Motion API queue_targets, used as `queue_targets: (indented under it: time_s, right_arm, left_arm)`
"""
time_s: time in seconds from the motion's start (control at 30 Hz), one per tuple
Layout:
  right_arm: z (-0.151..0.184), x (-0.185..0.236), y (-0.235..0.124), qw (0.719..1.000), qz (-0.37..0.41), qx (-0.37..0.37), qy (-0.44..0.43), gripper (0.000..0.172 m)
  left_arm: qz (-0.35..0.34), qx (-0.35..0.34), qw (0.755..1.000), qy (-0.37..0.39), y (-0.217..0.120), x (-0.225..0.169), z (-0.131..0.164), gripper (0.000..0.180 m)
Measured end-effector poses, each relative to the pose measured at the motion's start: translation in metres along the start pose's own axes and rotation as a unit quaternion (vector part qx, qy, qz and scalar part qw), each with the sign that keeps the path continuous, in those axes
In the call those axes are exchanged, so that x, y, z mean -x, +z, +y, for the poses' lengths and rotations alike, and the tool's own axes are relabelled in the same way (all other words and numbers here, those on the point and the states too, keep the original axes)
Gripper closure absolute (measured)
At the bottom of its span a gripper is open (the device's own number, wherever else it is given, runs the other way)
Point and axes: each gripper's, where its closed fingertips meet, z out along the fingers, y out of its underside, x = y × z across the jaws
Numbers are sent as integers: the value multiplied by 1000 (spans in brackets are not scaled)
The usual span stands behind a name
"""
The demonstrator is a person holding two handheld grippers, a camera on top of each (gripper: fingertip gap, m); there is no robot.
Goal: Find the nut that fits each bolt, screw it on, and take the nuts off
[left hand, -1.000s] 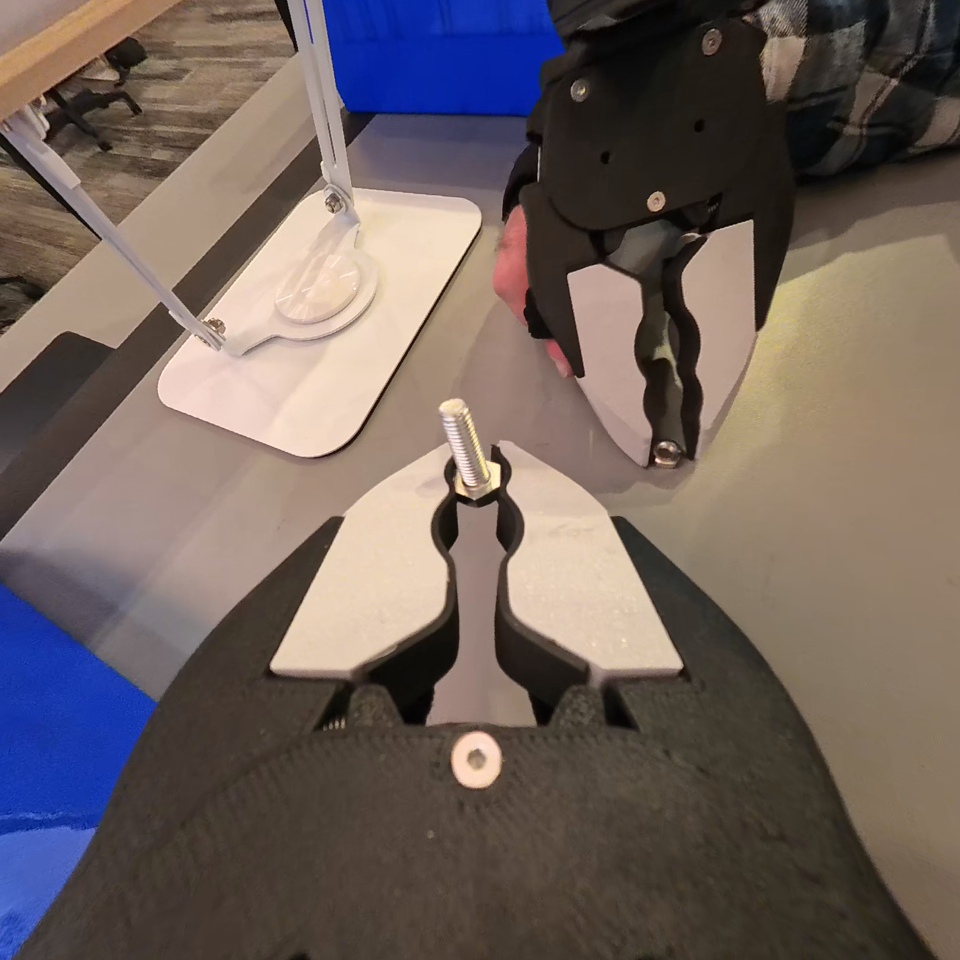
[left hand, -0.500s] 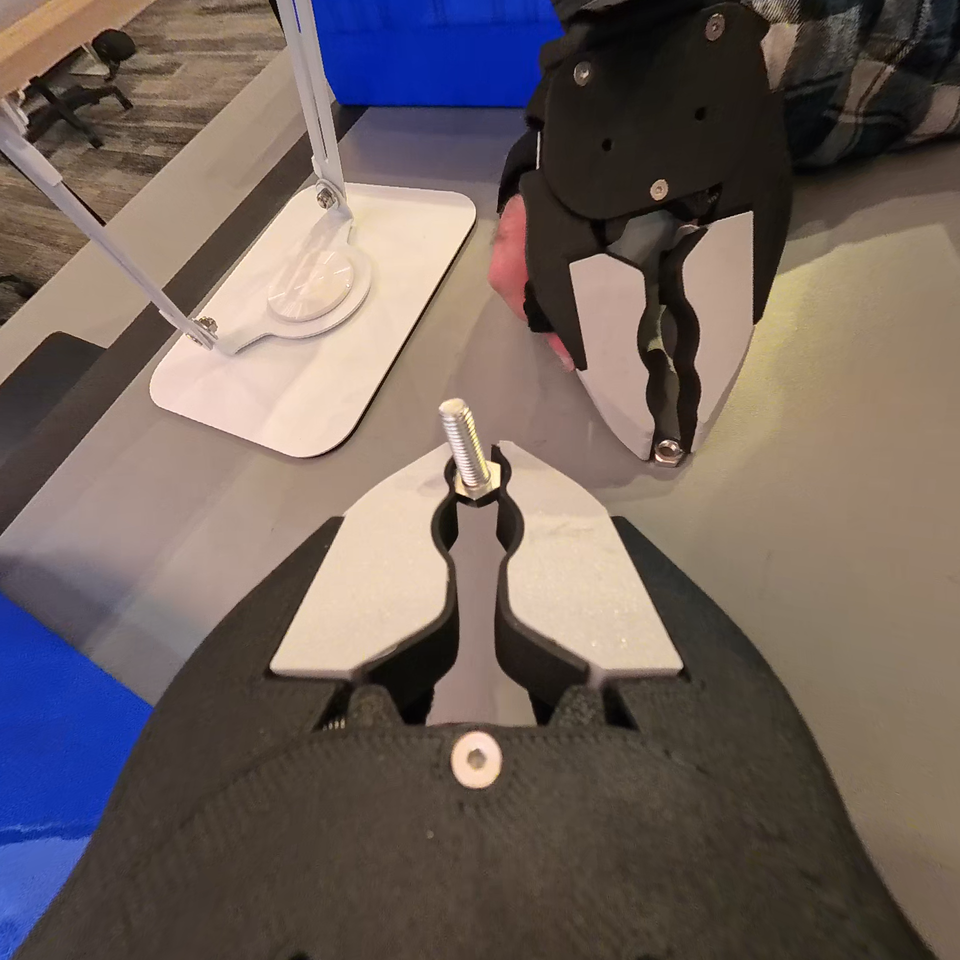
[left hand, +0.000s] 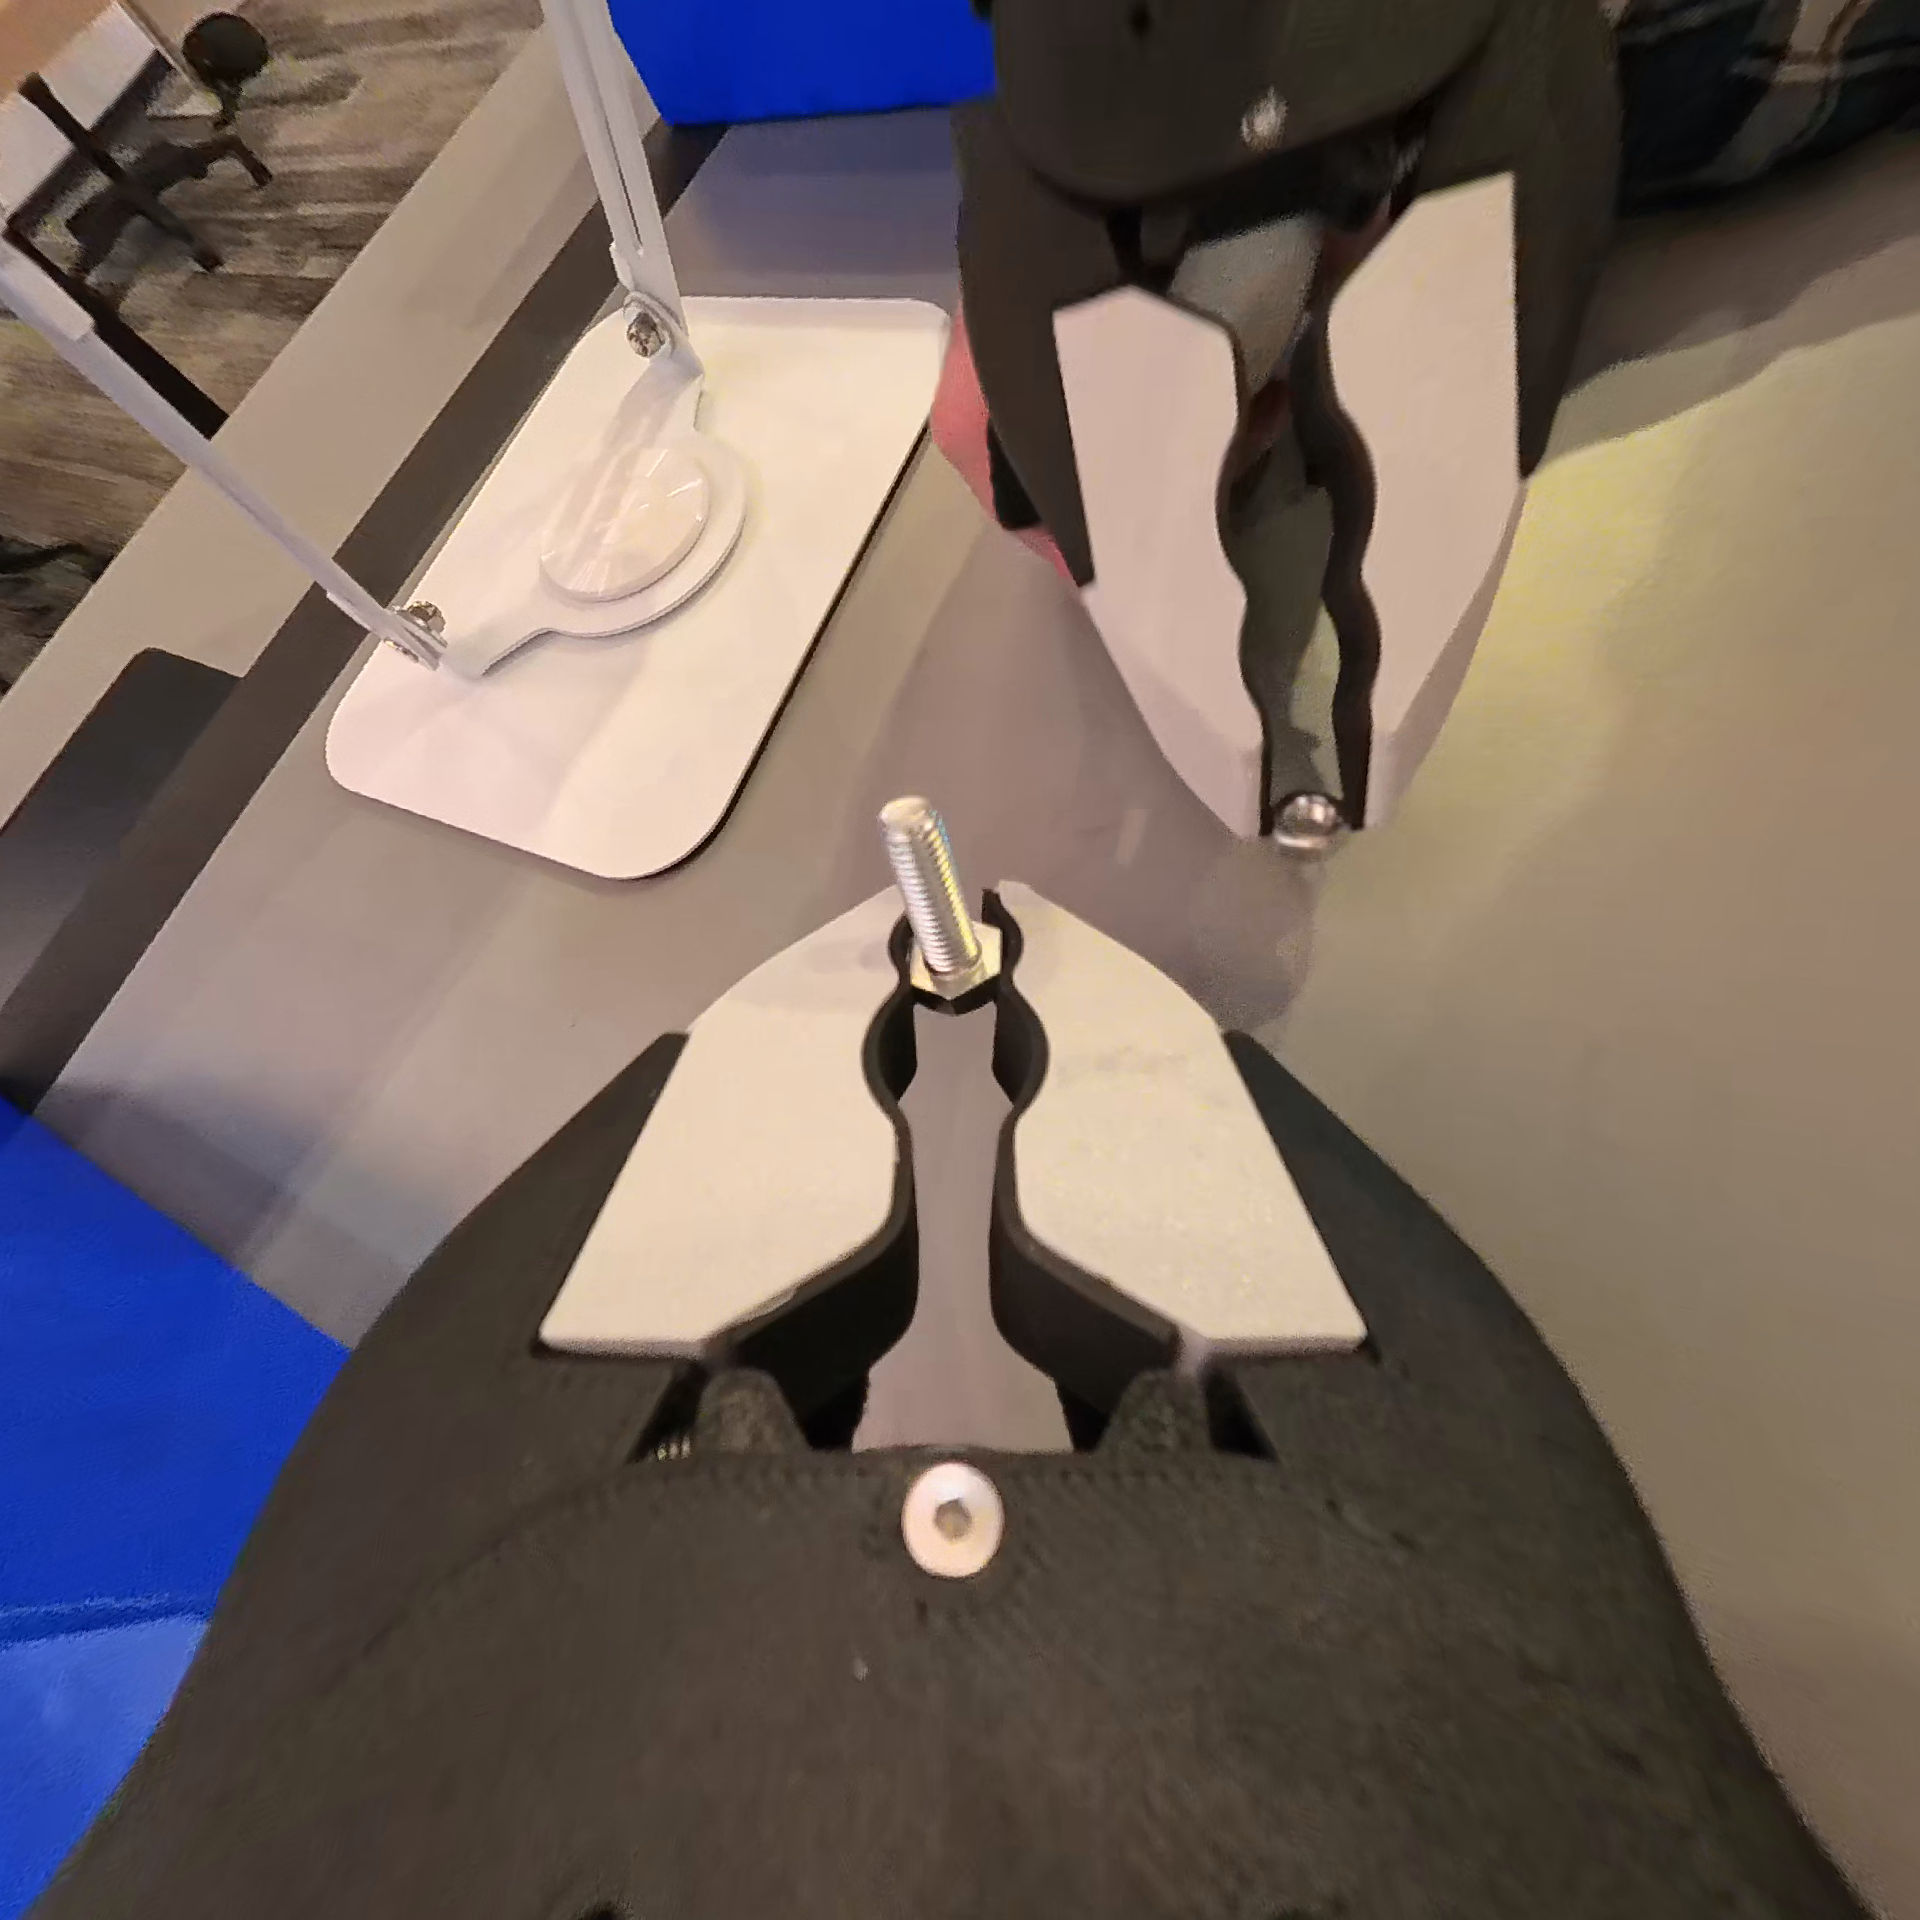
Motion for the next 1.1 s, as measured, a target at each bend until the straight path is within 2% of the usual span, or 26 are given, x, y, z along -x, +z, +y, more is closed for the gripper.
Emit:
queue_targets:
  time_s: [0.17,0.27,0.73,0.93,1.1]
  right_arm:
    - [-35,-21,-16,990,75,-120,19,157]
    - [-44,-29,-22,982,114,-149,14,157]
    - [-64,-44,-19,969,161,-186,0,157]
    - [-62,-48,-16,971,165,-173,-7,157]
    - [-61,-50,-15,972,160,-171,-3,157]
  left_arm:
    - [-15,7,1000,19,-4,5,6,171]
    - [-28,12,999,39,-6,8,9,171]
    - [-50,44,994,92,-6,9,20,171]
    - [-38,30,996,71,-5,9,22,171]
    - [-37,42,995,84,-1,5,24,171]
